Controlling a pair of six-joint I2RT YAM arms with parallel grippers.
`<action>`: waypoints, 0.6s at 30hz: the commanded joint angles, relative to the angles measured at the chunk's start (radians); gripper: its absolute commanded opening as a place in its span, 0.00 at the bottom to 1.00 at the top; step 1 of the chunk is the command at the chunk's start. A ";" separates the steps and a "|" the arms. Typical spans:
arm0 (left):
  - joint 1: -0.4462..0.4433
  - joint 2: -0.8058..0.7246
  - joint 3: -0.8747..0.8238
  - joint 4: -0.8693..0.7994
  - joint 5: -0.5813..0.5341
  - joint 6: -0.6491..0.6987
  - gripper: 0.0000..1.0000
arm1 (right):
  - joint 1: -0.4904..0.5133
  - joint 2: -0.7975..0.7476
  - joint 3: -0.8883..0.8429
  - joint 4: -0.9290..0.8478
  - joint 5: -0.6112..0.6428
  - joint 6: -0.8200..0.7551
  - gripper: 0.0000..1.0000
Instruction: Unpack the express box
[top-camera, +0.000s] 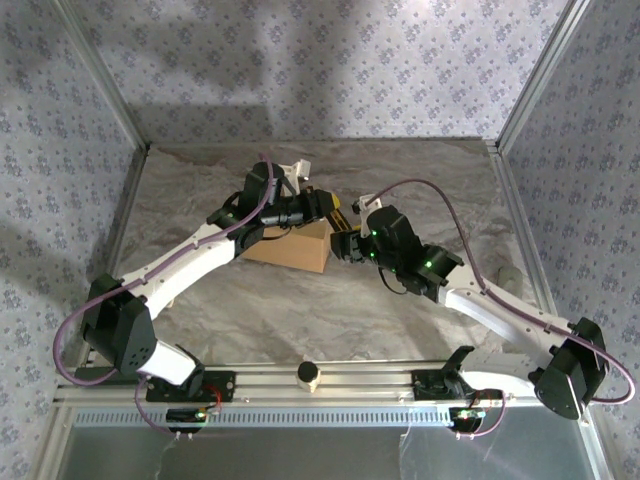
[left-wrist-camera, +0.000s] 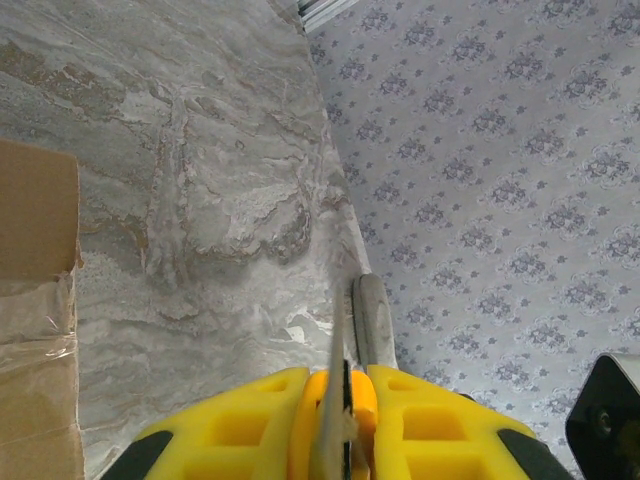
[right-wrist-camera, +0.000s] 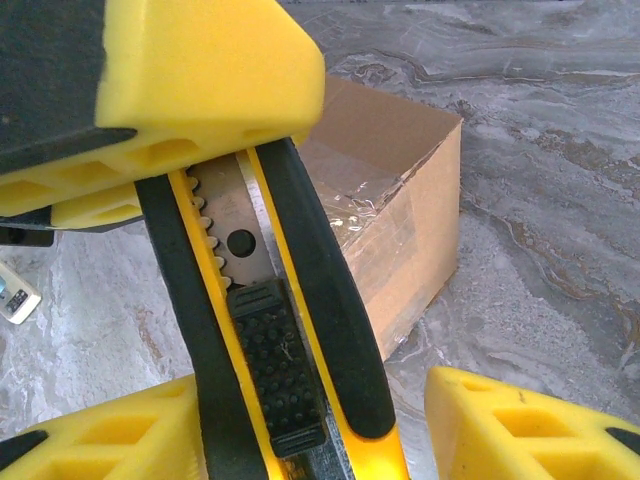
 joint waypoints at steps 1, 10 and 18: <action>0.003 -0.018 0.025 0.029 0.046 -0.023 0.00 | -0.019 0.013 0.044 0.011 0.033 -0.018 0.54; 0.003 -0.001 0.034 0.045 0.067 -0.040 0.00 | -0.030 0.027 0.052 0.004 0.035 -0.014 0.23; 0.002 0.001 0.032 0.057 0.067 -0.043 0.00 | -0.031 0.025 0.057 -0.010 0.036 -0.007 0.00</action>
